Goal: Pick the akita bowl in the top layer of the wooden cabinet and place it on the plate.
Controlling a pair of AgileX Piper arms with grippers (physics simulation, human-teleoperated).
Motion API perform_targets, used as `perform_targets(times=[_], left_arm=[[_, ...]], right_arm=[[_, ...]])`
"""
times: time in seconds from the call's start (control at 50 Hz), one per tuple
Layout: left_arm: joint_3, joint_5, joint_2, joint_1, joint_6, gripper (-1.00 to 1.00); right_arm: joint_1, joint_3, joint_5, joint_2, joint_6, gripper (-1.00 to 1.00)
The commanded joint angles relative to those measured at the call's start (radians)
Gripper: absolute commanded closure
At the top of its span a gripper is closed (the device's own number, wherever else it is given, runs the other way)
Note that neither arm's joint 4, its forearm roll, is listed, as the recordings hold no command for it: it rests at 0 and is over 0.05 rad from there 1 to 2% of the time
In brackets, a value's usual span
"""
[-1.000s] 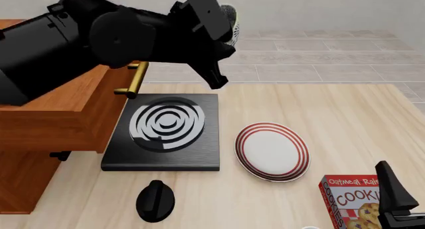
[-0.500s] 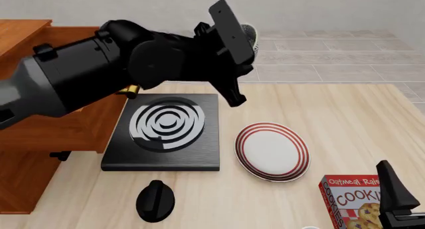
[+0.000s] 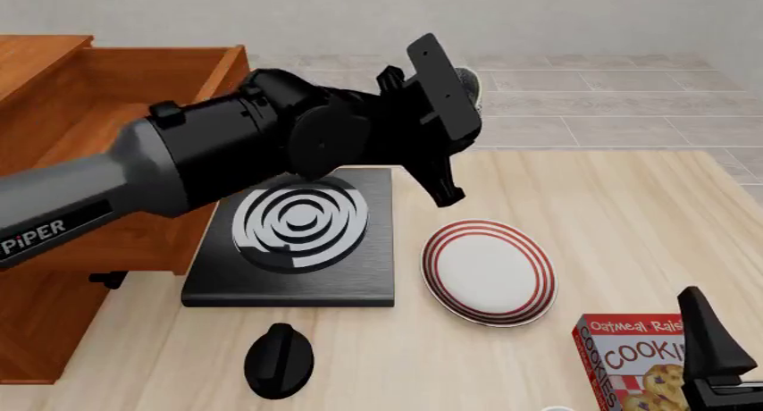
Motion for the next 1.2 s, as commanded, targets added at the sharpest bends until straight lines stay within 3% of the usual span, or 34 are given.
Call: perform_targets(times=[0.02, 0.74, 1.2], left_arm=[[-0.009, -0.036, 0.042, -0.006, 0.0, 1.0], [-0.003, -0.122, 0.184, -0.027, 0.006, 1.0], [0.058, -0.157, 0.264, -0.066, 0.096, 1.0]], right_arm=[[-0.001, 0.0, -0.001, 0.0, 0.006, -1.0], [0.011, 0.004, -0.005, 0.0, 0.004, -1.0], [0.009, 0.0, -0.004, 0.0, 0.02, -1.0]])
